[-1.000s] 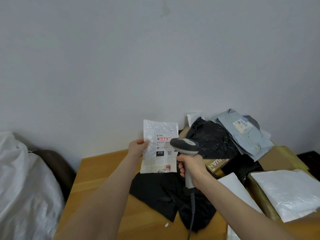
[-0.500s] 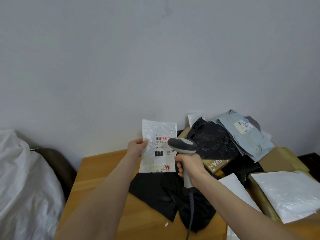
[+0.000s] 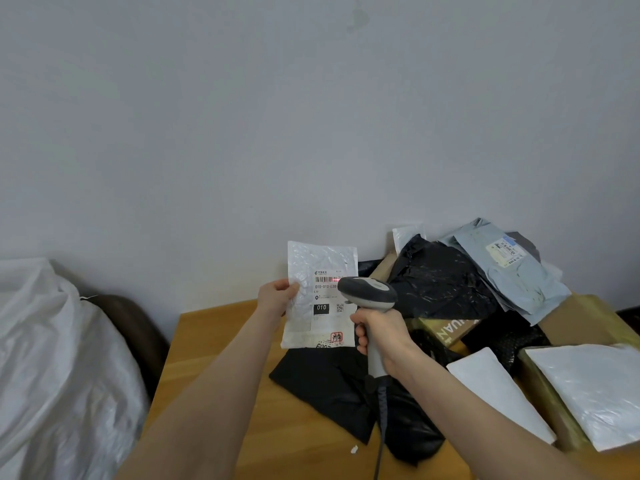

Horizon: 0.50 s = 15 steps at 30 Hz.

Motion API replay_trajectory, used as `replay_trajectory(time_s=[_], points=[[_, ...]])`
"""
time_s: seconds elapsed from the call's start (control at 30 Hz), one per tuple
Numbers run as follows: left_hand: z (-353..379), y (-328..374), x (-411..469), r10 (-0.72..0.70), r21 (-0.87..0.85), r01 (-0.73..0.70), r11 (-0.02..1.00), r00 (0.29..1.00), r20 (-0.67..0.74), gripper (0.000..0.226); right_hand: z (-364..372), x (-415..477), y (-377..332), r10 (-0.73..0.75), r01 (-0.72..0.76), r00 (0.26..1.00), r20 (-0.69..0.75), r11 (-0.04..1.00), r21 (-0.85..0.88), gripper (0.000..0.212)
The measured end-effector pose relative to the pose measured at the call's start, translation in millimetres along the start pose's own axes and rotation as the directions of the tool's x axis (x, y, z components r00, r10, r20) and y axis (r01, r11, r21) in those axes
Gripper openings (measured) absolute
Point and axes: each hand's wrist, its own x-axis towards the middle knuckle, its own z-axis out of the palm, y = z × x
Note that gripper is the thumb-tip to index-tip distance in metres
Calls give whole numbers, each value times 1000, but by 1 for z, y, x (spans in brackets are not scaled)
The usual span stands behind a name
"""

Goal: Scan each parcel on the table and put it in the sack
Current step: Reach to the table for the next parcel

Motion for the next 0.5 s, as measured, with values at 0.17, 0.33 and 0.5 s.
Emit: replay_trajectory(time_s=[0.17, 0.33, 0.5], points=[[-28, 3, 1, -5, -20, 5, 1000, 1000, -7, 24, 22, 8, 6, -22, 20, 999, 24, 997, 72, 3], [-74, 17, -9, 42, -17, -44, 999, 995, -91, 24, 59, 20, 3, -52, 51, 998, 43, 998, 35, 6], [-133, 30, -33, 134, -12, -143, 990, 952, -277, 25, 122, 26, -5, -73, 77, 985, 159, 997, -21, 3]])
